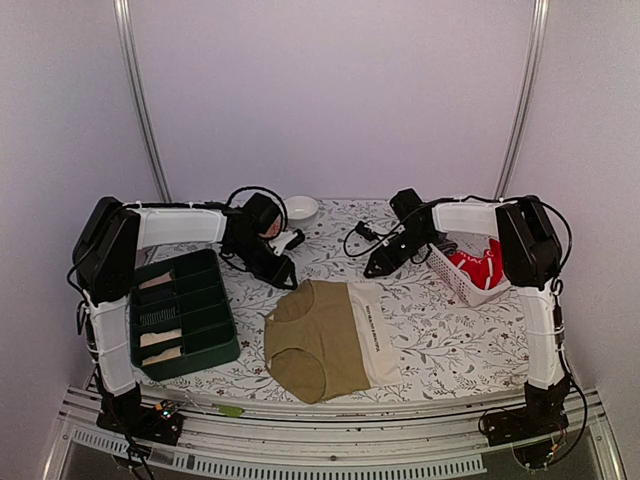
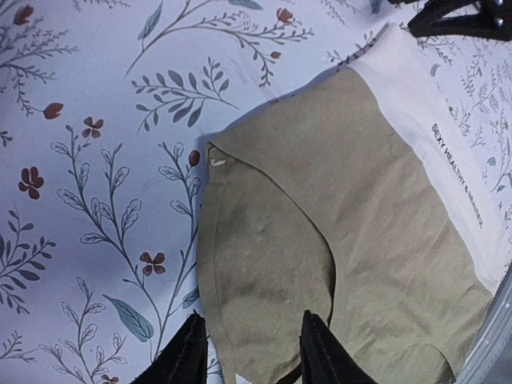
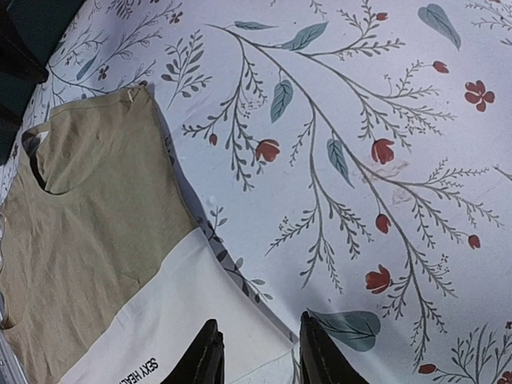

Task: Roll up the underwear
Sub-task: Pick up the underwear from the center of the board.

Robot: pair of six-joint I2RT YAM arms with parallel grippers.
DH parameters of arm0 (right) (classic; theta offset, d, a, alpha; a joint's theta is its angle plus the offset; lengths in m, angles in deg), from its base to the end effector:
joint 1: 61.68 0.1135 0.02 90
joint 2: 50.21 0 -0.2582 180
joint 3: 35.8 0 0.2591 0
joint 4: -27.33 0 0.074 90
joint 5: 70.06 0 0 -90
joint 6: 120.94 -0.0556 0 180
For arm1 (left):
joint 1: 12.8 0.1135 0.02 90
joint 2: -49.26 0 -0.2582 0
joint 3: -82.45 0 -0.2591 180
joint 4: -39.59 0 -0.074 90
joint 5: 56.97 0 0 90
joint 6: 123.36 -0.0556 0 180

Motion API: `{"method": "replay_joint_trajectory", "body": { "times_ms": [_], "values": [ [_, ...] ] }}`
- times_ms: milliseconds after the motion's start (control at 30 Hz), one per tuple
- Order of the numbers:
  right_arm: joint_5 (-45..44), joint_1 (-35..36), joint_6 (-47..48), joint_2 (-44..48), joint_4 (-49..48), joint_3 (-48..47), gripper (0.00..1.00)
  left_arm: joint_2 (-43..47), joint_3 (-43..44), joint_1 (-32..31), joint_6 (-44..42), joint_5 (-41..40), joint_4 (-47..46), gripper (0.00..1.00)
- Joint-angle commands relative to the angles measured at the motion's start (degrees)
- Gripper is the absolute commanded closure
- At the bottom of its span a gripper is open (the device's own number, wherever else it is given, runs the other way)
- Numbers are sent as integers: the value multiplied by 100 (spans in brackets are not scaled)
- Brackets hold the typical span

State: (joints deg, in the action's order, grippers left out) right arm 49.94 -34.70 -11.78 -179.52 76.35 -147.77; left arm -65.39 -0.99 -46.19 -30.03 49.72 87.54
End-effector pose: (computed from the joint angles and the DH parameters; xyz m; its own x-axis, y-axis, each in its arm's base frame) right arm 0.4150 0.2425 0.1242 -0.5836 -0.6160 -0.5291 -0.8079 0.5067 0.3011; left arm 0.3466 -0.2476 0.1514 -0.7980 0.4593 -0.3902 0.5792 0.7636 -0.2856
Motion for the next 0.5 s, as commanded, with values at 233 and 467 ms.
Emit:
{"method": "replay_joint_trajectory", "body": {
  "times_ms": [233,467],
  "values": [
    [-439,403,325,-297,5,489,78,18,-113,78,-11,-90,-82,59],
    [-867,413,210,-240,-26,464,100,-48,-201,85,-118,-307,-95,58]
  ]
}}
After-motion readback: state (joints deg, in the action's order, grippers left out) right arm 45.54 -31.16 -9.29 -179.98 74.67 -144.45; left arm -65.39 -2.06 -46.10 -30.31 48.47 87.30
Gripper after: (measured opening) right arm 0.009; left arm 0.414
